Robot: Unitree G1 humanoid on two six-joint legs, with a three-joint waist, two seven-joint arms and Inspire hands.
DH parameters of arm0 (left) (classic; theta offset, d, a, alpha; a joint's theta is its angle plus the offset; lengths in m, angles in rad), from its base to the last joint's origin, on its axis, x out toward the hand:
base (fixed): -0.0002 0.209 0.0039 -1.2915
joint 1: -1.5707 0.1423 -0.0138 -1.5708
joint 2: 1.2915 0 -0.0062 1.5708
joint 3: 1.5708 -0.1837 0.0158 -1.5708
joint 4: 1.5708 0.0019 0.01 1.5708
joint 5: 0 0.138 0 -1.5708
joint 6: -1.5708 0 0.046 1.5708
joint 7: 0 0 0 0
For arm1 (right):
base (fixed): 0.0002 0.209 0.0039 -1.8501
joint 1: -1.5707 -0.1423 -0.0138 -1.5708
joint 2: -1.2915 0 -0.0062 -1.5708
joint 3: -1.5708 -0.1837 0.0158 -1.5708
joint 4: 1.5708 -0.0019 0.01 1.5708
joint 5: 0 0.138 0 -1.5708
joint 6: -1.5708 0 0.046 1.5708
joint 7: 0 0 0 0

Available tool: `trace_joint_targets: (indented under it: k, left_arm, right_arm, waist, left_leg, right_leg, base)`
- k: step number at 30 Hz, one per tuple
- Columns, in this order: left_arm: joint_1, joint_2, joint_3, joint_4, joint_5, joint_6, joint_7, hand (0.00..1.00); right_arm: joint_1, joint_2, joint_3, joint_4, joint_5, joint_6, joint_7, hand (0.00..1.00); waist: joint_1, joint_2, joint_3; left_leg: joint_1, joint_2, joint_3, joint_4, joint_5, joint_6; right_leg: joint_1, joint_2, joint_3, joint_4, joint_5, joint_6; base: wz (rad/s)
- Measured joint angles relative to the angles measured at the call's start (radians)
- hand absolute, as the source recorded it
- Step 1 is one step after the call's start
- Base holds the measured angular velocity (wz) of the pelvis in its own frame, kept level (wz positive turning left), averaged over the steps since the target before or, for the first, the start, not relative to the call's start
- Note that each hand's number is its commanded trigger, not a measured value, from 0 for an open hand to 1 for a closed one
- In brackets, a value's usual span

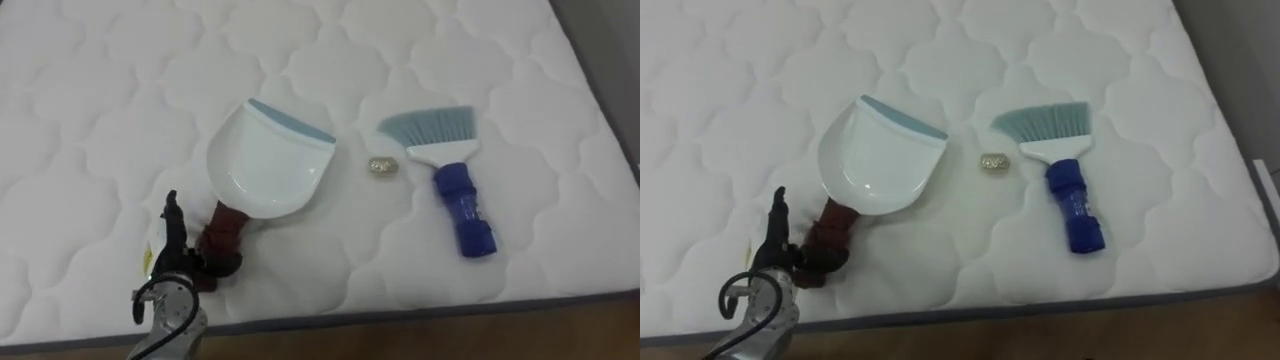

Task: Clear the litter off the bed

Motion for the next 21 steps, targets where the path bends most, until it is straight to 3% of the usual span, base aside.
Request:
trace_joint_targets:
  k: [12, 19, 21]
  left_arm:
    - [-0.052, 0.002, 0.053, 0.047, -0.043, 0.019, -0.073, 0.0]
    - [-0.12, 0.003, 0.049, 0.165, -0.055, 0.027, -0.101, 0.0]
    - [-0.13, 0.006, 0.049, 0.166, -0.061, 0.032, -0.103, 0.0]
  right_arm:
    - [-0.003, -0.003, 0.0, 0.019, -0.026, 0.001, -0.012, 0.0]
    - [-0.003, -0.005, -0.003, 0.02, -0.09, 0.012, -0.049, 0.0]
    - [-0.003, -0.005, -0.003, 0.02, -0.098, 0.014, -0.055, 0.0]
  waist:
    - [-0.001, 0.006, -0.0002]
    - [-0.031, 0.008, 0.0014]
    - [-0.035, 0.01, 0.0061]
  left_leg:
    - [-0.045, 0.001, 0.024, 0.003, 0.001, 0.002]
    - [-0.06, 0.0, 0.016, 0.006, 0.002, 0.004]
    - [-0.071, -0.001, 0.018, 0.017, 0.002, 0.004]
  right_leg:
    - [-0.063, -0.002, 0.009, 0.021, 0.0, 0.0]
    - [-0.127, -0.015, -0.007, 0.115, -0.001, 0.001]
    - [-0.131, -0.019, -0.014, 0.119, -0.001, 0.001]
  base:
    - [-0.04]
    - [-0.05]
    - [0.02]
